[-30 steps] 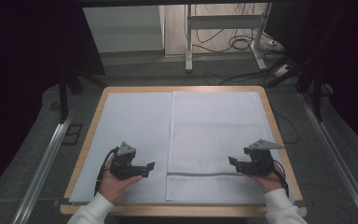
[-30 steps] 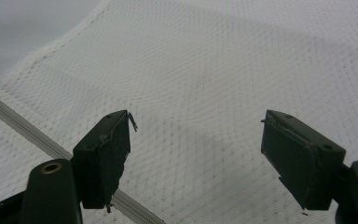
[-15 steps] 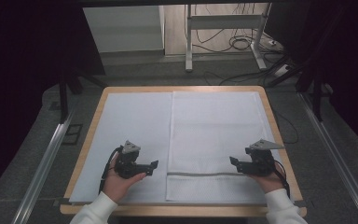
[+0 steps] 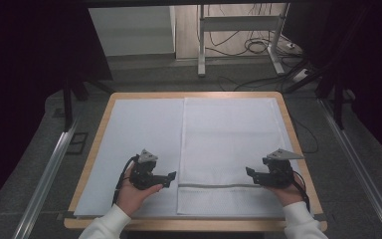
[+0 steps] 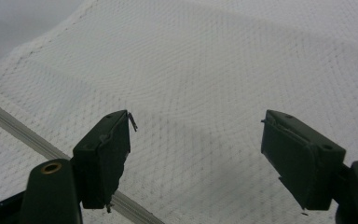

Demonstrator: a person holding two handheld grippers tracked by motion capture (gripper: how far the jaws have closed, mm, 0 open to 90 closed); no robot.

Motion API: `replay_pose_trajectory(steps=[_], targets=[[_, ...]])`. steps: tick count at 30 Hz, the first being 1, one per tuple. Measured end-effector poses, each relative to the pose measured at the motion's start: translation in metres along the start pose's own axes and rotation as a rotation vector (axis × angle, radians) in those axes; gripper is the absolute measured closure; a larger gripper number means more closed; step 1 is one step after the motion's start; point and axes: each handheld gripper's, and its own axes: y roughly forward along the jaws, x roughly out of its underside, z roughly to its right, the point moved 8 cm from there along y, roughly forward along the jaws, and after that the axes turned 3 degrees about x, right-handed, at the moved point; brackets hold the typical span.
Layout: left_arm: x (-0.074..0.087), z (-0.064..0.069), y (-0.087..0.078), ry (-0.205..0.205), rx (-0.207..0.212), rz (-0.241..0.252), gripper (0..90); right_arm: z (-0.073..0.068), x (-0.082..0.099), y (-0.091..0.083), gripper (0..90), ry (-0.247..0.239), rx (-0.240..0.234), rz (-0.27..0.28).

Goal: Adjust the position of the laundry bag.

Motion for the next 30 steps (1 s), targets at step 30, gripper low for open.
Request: replay_pose_trajectory(steps=[30], targets=[[-0.004, 0.013, 0.03, -0.014, 0.014, -0.075, 16.0, 0.005, -0.001, -0.002, 23.2, 0.006, 0.013, 0.005]])
